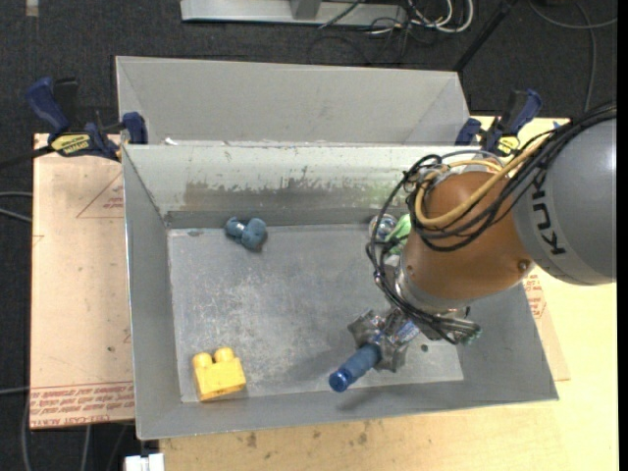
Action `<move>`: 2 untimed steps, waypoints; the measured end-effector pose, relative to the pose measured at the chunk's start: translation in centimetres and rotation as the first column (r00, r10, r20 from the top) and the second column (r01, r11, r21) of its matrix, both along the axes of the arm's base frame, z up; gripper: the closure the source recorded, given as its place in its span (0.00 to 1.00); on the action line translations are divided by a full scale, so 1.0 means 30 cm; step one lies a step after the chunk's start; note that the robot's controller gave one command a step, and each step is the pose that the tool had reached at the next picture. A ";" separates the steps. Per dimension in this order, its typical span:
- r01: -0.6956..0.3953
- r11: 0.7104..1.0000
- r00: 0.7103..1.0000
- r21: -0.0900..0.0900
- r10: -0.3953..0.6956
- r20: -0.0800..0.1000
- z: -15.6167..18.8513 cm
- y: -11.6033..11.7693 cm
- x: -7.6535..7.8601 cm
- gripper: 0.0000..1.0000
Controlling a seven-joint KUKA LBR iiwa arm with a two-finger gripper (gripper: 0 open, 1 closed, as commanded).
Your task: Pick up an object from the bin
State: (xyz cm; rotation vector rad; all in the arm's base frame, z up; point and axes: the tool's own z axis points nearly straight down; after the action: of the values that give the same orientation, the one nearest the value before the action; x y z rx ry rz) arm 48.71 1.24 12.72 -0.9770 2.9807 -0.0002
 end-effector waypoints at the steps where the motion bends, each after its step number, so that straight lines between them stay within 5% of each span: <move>1: 0.003 1.000 1.000 0.000 -0.003 0.002 0.168 0.002 0.005 1.00; 2: 0.007 1.000 1.000 0.000 -0.007 -0.002 0.200 0.004 0.008 1.00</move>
Offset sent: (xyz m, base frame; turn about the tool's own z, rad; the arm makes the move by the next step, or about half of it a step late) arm 0.0000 0.0000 0.0484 0.0000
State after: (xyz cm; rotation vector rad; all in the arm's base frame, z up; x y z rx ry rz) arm 48.95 1.37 18.71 -0.9679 2.9859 0.0009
